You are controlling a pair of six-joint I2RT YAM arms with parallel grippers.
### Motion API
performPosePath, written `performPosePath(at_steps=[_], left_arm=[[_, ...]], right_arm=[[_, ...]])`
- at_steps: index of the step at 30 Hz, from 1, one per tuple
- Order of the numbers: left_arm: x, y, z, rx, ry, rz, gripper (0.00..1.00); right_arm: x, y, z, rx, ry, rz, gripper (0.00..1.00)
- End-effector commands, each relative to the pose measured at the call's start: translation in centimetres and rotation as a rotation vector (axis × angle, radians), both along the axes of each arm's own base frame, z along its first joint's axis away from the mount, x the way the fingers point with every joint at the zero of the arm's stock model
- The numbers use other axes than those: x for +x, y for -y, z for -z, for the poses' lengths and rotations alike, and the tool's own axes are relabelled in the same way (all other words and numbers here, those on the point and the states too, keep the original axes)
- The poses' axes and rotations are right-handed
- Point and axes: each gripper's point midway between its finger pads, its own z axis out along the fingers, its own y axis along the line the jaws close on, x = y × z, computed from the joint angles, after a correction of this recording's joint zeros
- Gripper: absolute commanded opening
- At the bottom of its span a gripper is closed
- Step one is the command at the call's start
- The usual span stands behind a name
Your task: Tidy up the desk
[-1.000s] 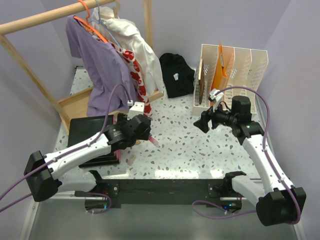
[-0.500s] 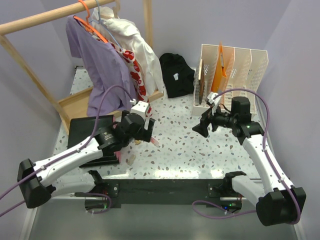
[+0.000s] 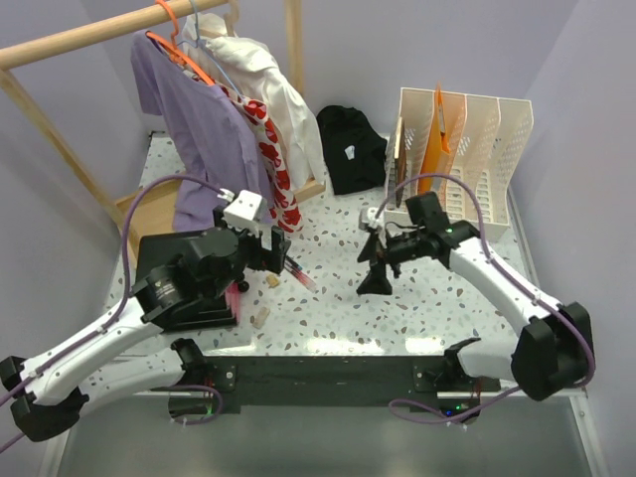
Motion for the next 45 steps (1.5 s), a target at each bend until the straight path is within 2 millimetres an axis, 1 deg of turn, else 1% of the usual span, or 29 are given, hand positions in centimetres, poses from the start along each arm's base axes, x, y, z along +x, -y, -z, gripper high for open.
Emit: performPosePath(at_steps=[1, 2, 3, 4, 5, 6, 7, 8, 9, 10, 11, 12, 13, 14, 15, 17, 18, 20, 21, 23, 24, 25, 27, 28, 32, 36, 40, 45], left_arm=[[0.3, -2.2, -4.7, -0.03, 0.164, -0.043, 0.95], [0.3, -2.6, -4.1, -0.008, 0.173, -0.051, 0.95], [0.6, -3.3, -4.4, 0.002, 0.204, -0.074, 0.95], [0.4, -3.9, -4.8, -0.006, 0.226, -0.087, 0.96], [0.4, -4.2, -4.0, 0.012, 0.228, -0.096, 0.96], [0.5, -4.7, -4.1, 0.014, 0.246, -0.114, 0.96], [0.3, -5.2, -4.2, 0.008, 0.258, -0.124, 0.96], [0.3, -5.4, -3.4, 0.021, 0.255, -0.129, 0.96], [0.3, -5.9, -3.2, 0.03, 0.263, -0.146, 0.96], [0.2, -6.3, -3.2, 0.027, 0.274, -0.156, 0.96], [0.2, -6.6, -1.9, 0.053, 0.268, -0.164, 0.96], [0.4, -7.2, -1.8, 0.051, 0.281, -0.196, 0.96], [0.2, -7.6, -1.7, 0.042, 0.293, -0.207, 0.96], [0.2, -7.8, -1.1, 0.051, 0.292, -0.209, 0.96], [0.2, -8.0, -1.1, 0.055, 0.302, -0.217, 0.96], [0.0, -8.7, -1.1, 0.056, 0.31, -0.235, 0.96], [0.0, -8.9, -0.9, 0.058, 0.309, -0.246, 0.96], [0.0, -9.1, -0.7, 0.061, 0.31, -0.25, 0.96], [0.0, -9.2, -0.6, 0.066, 0.307, -0.257, 0.97], [0.0, -9.4, -0.5, 0.07, 0.306, -0.267, 0.96], [0.1, -9.5, -0.5, 0.072, 0.306, -0.273, 0.96], [0.1, -9.6, -0.5, 0.073, 0.305, -0.276, 0.96], [0.2, -9.6, -0.4, 0.078, 0.301, -0.28, 0.96], [0.2, -9.7, -0.4, 0.077, 0.3, -0.282, 0.96], [0.2, -9.8, -0.3, 0.075, 0.3, -0.287, 0.96], [0.2, -9.9, -0.4, 0.071, 0.301, -0.291, 0.96], [0.3, -9.9, -0.2, 0.078, 0.297, -0.293, 0.96], [0.4, -9.9, 0.0, 0.087, 0.292, -0.293, 0.96]], right_arm=[[-0.4, -4.4, -0.8, -0.05, 0.019, -0.123, 0.99], [-0.3, -5.5, -0.6, -0.055, -0.012, -0.129, 0.99], [-1.3, -7.1, -0.6, -0.059, -0.065, -0.151, 0.99], [-0.7, -8.6, 0.0, -0.077, -0.107, -0.152, 0.99], [-0.8, -9.7, 0.3, -0.086, -0.134, -0.153, 0.99], [-1.7, -11.5, 0.3, -0.092, -0.169, -0.161, 0.99], [-1.4, -12.9, 0.0, -0.091, -0.173, -0.159, 0.99], [-0.9, -13.8, 1.4, -0.125, -0.198, -0.139, 0.99], [-1.3, -15.4, 1.4, -0.125, -0.239, -0.125, 0.99], [-0.7, -16.6, 0.8, -0.111, -0.256, -0.095, 0.99], [0.2, -17.6, 2.2, -0.141, -0.3, -0.033, 0.99], [0.3, -18.9, 1.7, -0.118, -0.39, 0.021, 0.99], [0.7, -19.9, 1.2, -0.096, -0.424, 0.043, 0.99], [1.1, -20.6, 1.5, -0.093, -0.461, 0.075, 0.99], [1.2, -21.7, 2.0, -0.091, -0.523, 0.119, 0.99], [1.5, -22.9, 2.1, -0.073, -0.571, 0.147, 0.98], [1.9, -23.7, 2.4, -0.055, -0.62, 0.176, 0.99], [2.1, -24.8, 2.0, -0.024, -0.655, 0.178, 0.98], [2.2, -25.8, 2.0, -0.005, -0.672, 0.174, 0.98], [2.2, -26.5, 2.2, 0.001, -0.678, 0.169, 0.95], [2.0, -27.2, 1.8, 0.015, -0.668, 0.152, 0.92], [2.0, -27.5, 2.6, 0.001, -0.676, 0.155, 0.86], [1.4, -28.2, 2.7, 0.006, -0.694, 0.144, 0.8], [1.3, -28.3, 3.4, -0.007, -0.71, 0.151, 0.79], [1.1, -29.0, 3.6, 0.008, -0.747, 0.148, 0.7], [1.0, -29.6, 3.0, 0.04, -0.781, 0.14, 0.66], [1.2, -30.2, 2.4, 0.073, -0.82, 0.133, 0.57], [1.3, -31.0, 2.3, 0.109, -0.864, 0.126, 0.54]])
